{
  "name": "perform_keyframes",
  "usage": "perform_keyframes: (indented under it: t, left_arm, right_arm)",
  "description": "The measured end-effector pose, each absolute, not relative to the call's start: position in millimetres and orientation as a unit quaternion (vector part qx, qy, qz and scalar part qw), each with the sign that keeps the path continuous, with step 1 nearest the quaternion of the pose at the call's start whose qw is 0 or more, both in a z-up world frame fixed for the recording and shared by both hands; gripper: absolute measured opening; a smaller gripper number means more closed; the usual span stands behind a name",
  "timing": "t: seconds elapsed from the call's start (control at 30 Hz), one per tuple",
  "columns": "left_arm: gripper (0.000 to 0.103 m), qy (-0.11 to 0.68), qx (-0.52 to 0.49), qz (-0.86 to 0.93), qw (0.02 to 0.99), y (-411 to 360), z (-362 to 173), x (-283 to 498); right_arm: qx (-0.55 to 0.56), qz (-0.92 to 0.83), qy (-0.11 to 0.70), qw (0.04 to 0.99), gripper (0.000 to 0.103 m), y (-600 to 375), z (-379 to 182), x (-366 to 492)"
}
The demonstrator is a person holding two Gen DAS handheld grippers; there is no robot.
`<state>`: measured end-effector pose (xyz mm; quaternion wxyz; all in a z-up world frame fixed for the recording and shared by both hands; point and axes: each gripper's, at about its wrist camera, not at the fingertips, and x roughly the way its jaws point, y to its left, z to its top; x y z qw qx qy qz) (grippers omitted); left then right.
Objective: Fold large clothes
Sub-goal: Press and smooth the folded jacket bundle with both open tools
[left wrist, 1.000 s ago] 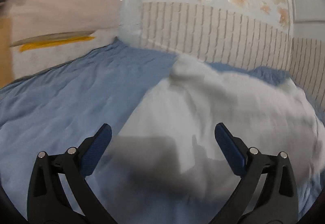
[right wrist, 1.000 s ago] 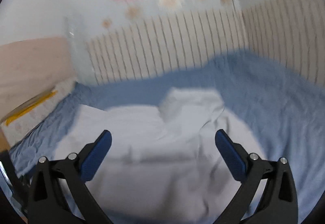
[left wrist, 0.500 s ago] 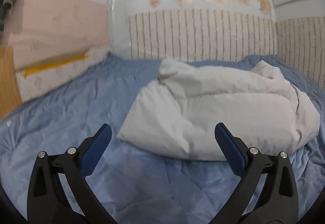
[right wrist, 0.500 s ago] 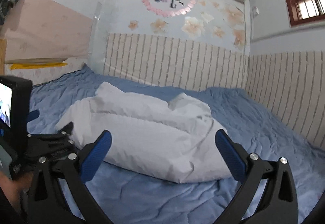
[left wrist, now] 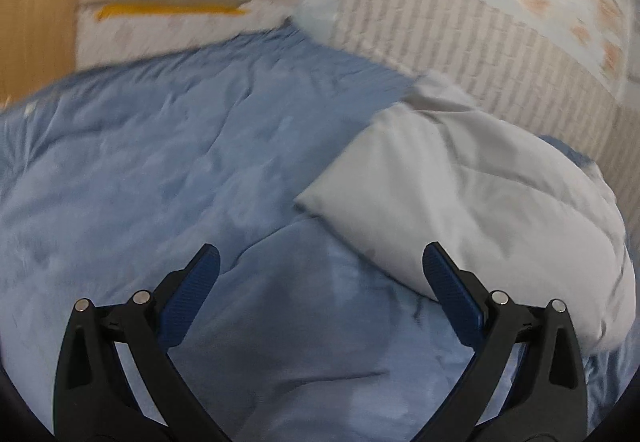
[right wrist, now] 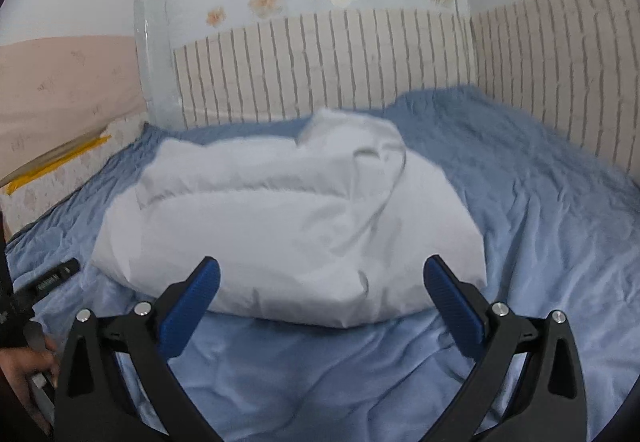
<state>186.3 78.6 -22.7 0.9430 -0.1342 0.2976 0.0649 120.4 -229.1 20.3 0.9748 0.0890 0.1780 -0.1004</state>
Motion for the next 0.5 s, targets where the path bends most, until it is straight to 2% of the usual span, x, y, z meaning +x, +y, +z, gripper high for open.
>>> perform_keyframes:
  t: [0.23,0.5]
  left_arm:
    - [0.098,0.304,-0.113,0.066,0.943,99.8,-19.0,222.2]
    - [0.099,0.314,-0.082,-0.015,0.946,67.1,-19.0,256.5]
  right_arm:
    - [0.116,-0.134,0.213,0.961,0.101,-286.5,3.4,140.6]
    - [0.164,-0.149,0.262,0.939,0.101,-329.5,-29.1,168.2]
